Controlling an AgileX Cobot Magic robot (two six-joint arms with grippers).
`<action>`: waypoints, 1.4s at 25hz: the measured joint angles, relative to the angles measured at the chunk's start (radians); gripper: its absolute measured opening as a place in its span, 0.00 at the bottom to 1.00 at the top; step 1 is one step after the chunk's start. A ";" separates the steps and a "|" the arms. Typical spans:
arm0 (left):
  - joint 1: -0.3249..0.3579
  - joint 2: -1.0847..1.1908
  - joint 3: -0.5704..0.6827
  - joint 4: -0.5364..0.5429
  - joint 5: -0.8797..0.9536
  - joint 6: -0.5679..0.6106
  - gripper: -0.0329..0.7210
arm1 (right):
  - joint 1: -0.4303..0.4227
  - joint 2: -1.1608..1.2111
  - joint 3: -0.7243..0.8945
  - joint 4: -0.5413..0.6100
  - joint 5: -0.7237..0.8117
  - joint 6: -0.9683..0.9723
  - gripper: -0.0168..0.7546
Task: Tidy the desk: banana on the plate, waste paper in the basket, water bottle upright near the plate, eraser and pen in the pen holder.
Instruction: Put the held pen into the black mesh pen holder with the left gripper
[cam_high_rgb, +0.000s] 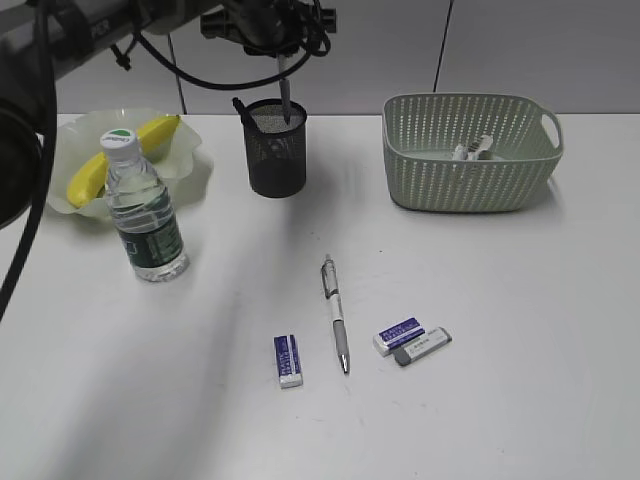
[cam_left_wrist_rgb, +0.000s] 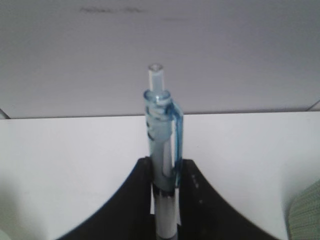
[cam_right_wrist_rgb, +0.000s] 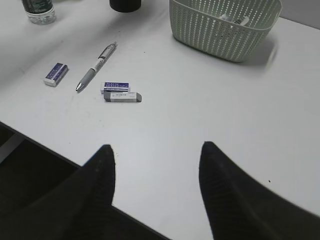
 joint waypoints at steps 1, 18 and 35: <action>0.000 0.009 0.002 0.011 -0.008 0.000 0.20 | 0.000 0.000 0.000 0.000 0.000 0.000 0.58; -0.001 0.050 0.002 0.073 0.026 0.000 0.20 | 0.000 0.000 0.000 -0.001 0.000 0.000 0.58; -0.011 0.037 0.002 0.036 0.244 0.013 0.66 | 0.000 0.000 0.000 -0.001 0.000 0.000 0.58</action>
